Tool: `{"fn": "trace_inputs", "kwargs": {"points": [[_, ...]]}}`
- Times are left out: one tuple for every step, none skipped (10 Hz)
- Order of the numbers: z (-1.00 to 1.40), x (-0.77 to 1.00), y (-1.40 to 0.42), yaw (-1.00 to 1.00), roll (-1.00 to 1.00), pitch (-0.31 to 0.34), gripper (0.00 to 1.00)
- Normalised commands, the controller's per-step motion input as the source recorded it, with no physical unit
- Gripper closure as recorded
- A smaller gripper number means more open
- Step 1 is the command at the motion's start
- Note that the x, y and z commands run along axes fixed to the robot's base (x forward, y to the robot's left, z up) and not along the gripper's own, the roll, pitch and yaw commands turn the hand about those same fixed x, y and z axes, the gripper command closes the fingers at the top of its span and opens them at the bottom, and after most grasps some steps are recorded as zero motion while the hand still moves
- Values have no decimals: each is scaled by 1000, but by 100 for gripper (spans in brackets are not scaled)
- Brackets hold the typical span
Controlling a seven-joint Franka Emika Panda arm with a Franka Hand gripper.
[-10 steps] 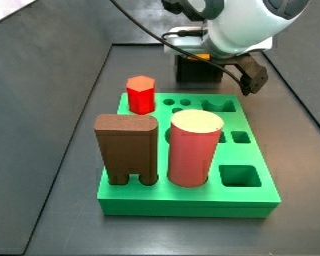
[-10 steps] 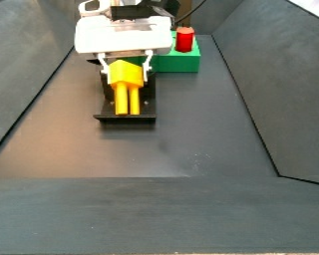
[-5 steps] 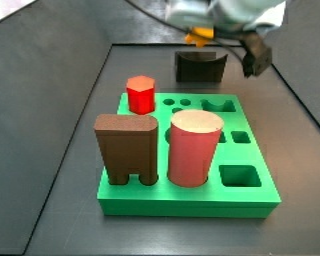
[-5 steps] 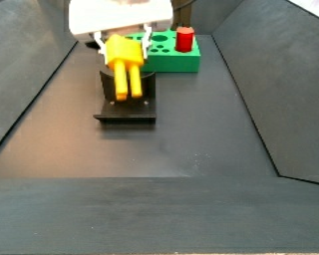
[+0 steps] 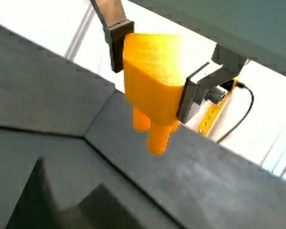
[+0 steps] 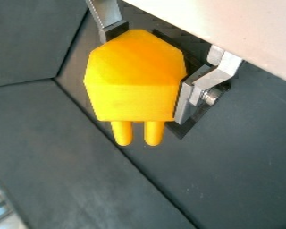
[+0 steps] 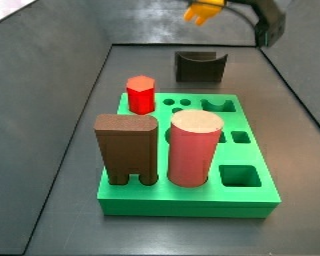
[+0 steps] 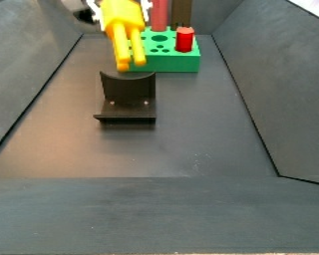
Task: Pick up the 3 prong object. Move up. Rotate the 3 prong object. Place the 3 prong object on the fixture. Regrasp the 3 prong object. Move to above the board. Insert the 3 prong object.
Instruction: Move to above the board.
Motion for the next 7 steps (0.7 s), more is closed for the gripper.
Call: {"fn": "trace_inputs", "kwargs": {"points": [[1000,9,-15,162,-18,-60,100],[1000,9,-15,130,-16,-74,100],[1000,6,-13,71,-19,-79,100],[1000,5,-12,47,-22,-75,100],[742,-5,-8,-4,-33,-44,100],[633,-10,-8,-21,-34,-30,100],[418,-15,-7,-36,-40,-3,100]]}}
